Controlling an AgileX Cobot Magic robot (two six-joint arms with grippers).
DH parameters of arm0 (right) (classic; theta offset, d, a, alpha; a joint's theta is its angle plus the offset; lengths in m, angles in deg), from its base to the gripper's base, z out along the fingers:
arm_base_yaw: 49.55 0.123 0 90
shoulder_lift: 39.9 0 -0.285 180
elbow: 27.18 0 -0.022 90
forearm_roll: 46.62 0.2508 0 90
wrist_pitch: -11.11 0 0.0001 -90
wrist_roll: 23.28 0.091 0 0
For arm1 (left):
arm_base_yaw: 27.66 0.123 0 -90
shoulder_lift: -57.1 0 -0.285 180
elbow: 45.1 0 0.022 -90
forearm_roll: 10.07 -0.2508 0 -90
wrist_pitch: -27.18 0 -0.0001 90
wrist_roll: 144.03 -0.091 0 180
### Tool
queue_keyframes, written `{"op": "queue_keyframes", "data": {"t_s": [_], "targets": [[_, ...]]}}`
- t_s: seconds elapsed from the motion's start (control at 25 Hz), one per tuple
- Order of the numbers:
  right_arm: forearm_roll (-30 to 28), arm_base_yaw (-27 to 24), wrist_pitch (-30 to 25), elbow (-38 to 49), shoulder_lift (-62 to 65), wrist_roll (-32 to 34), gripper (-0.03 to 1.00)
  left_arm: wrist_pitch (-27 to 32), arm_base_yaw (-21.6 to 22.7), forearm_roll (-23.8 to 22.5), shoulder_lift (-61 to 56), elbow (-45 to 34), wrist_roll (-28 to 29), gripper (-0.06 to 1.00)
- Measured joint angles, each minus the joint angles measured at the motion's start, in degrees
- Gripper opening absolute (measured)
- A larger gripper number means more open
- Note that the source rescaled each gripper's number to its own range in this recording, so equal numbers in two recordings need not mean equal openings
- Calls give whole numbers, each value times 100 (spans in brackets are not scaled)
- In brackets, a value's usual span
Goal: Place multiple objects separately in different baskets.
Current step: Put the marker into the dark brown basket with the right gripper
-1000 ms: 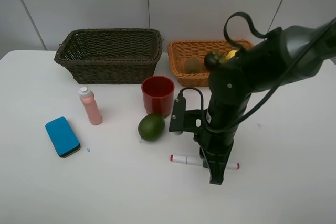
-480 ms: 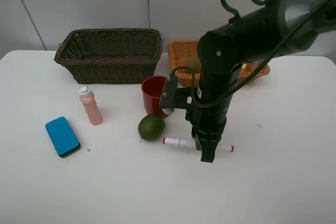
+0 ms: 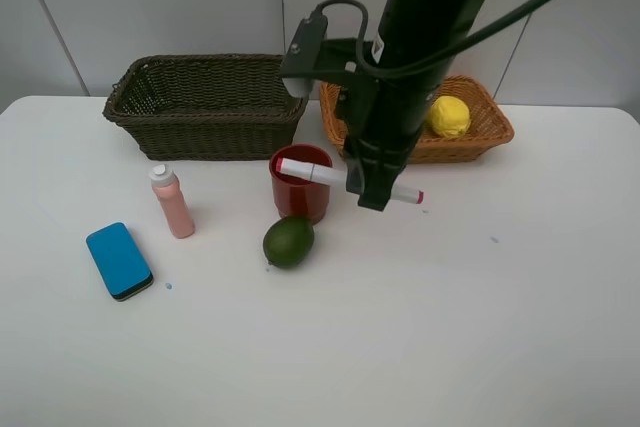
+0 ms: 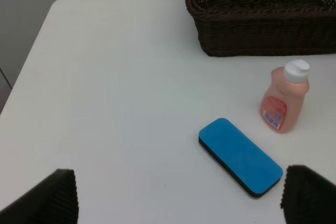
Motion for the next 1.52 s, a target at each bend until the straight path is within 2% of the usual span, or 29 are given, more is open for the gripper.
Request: {"op": "queue_keyframes", "data": {"t_s": [0.28, 0.48, 0.72, 1.08, 1.4, 1.52], "targets": [[-147, 0, 1, -999, 0, 108, 0, 0, 0, 0, 0, 0, 0, 100], [-154, 0, 668, -1312, -5, 122, 0, 0, 0, 0, 0, 0, 0, 100], [-167, 0, 1867, -1391, -292, 122, 0, 0, 0, 0, 0, 0, 0, 100], [-56, 0, 4027, -1396, -1194, 122, 0, 0, 0, 0, 0, 0, 0, 100], [17, 0, 6250, -1396, -2020, 122, 0, 0, 0, 0, 0, 0, 0, 100], [206, -26, 6764, -1483, -2361, 122, 0, 0, 0, 0, 0, 0, 0, 100]]}}
